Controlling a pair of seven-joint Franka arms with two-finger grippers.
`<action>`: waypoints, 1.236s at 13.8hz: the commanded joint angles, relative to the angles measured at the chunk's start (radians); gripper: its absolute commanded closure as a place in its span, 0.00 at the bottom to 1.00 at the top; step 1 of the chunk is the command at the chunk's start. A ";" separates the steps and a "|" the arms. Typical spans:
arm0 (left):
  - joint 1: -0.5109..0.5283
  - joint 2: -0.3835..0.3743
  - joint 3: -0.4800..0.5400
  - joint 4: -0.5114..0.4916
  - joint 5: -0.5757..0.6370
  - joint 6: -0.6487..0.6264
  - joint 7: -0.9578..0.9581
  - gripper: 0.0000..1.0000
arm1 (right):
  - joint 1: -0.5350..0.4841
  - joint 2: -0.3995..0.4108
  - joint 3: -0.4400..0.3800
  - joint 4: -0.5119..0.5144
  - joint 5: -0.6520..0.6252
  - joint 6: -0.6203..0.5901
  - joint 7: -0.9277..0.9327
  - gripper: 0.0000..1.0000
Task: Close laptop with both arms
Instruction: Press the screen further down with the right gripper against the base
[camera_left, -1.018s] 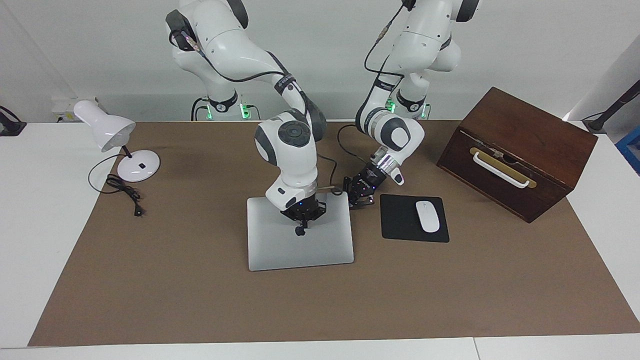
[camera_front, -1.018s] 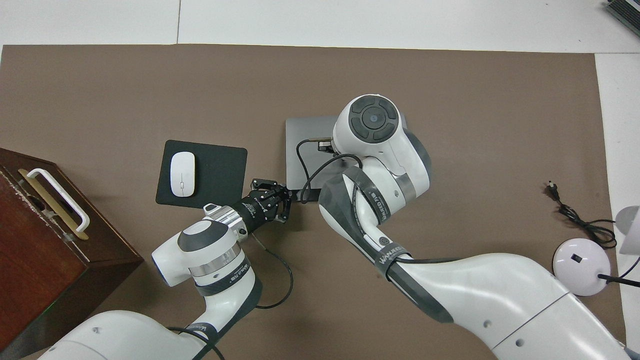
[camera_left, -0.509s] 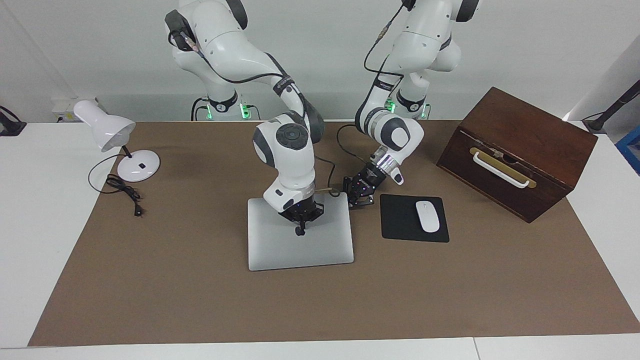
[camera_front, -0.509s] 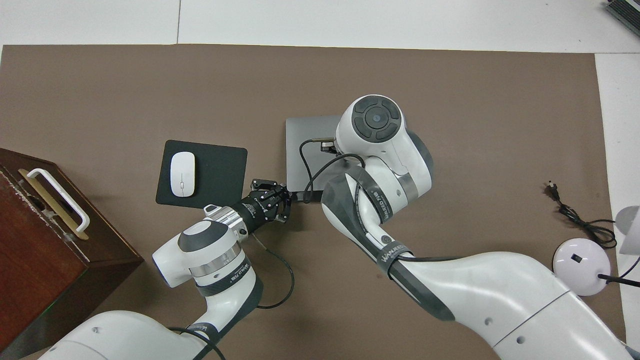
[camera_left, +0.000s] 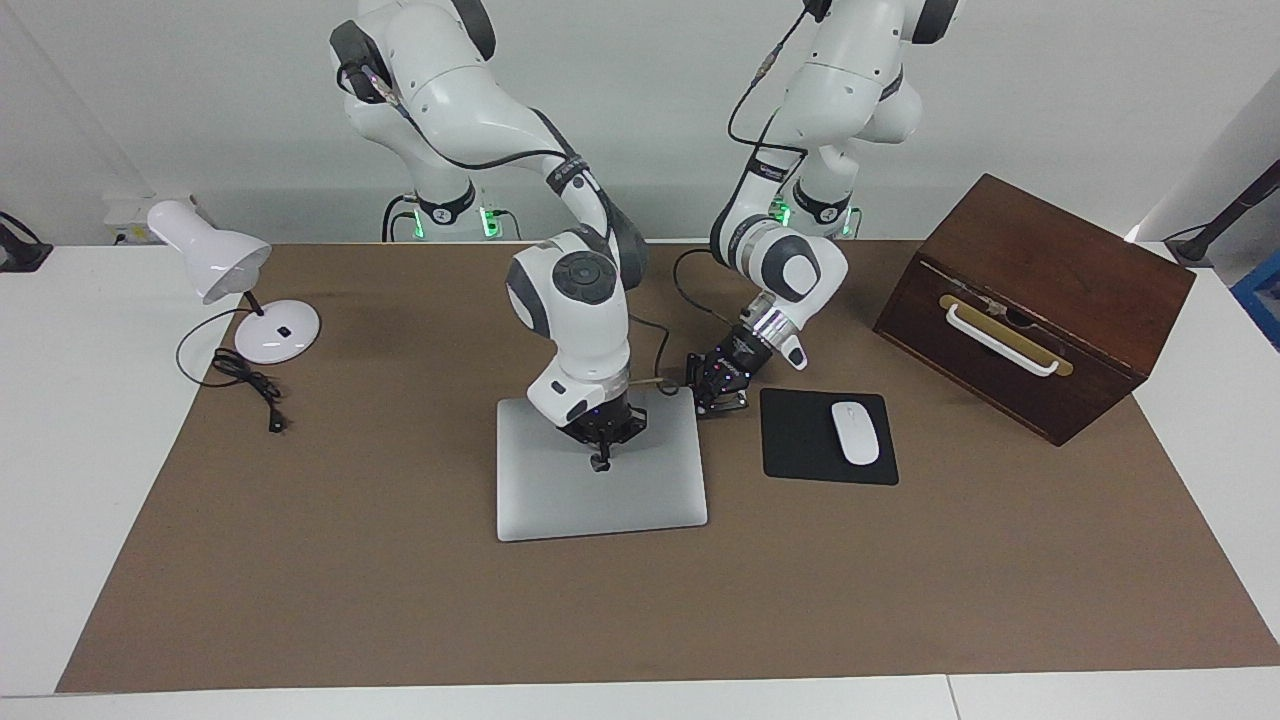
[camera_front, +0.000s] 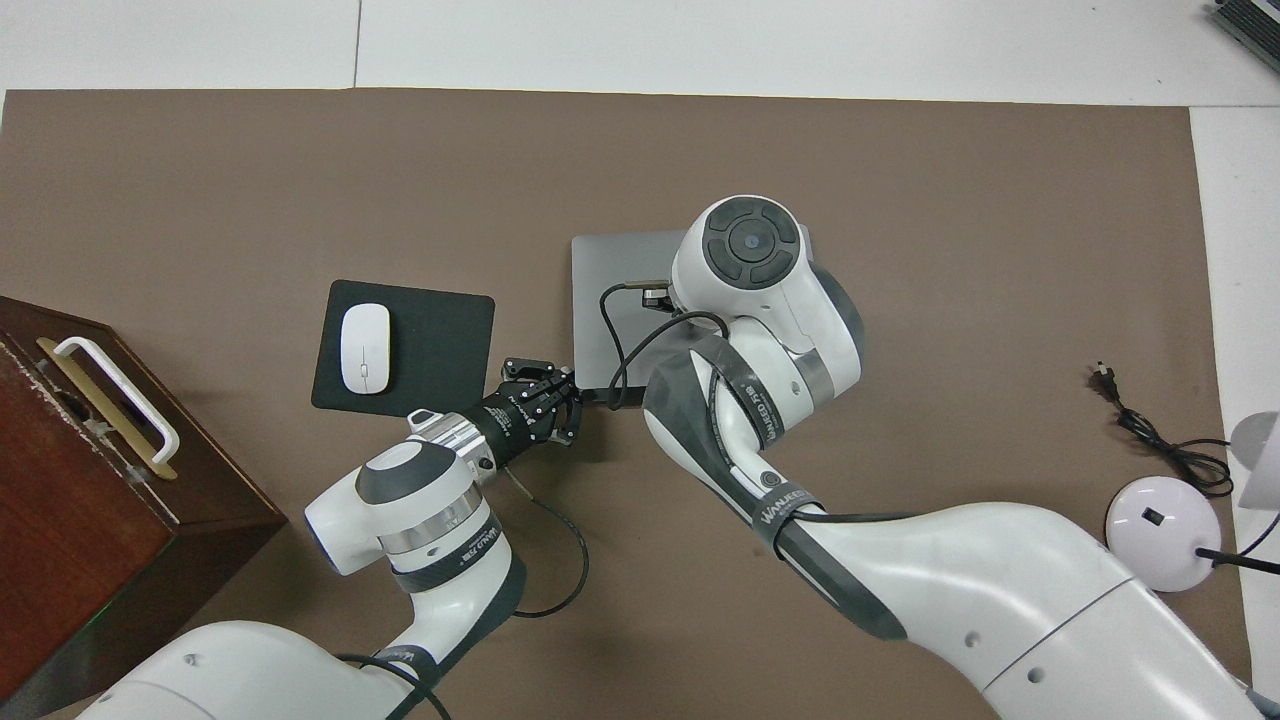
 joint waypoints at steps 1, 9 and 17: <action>-0.031 0.079 0.002 0.014 -0.019 -0.009 0.019 1.00 | -0.012 0.000 0.008 -0.020 0.022 0.025 0.016 1.00; -0.025 0.079 0.002 0.014 -0.021 -0.023 0.019 1.00 | -0.013 0.003 0.008 -0.033 0.024 0.032 0.015 1.00; -0.025 0.078 0.002 0.014 -0.021 -0.026 0.021 1.00 | -0.013 0.009 0.008 -0.043 0.024 0.054 0.015 1.00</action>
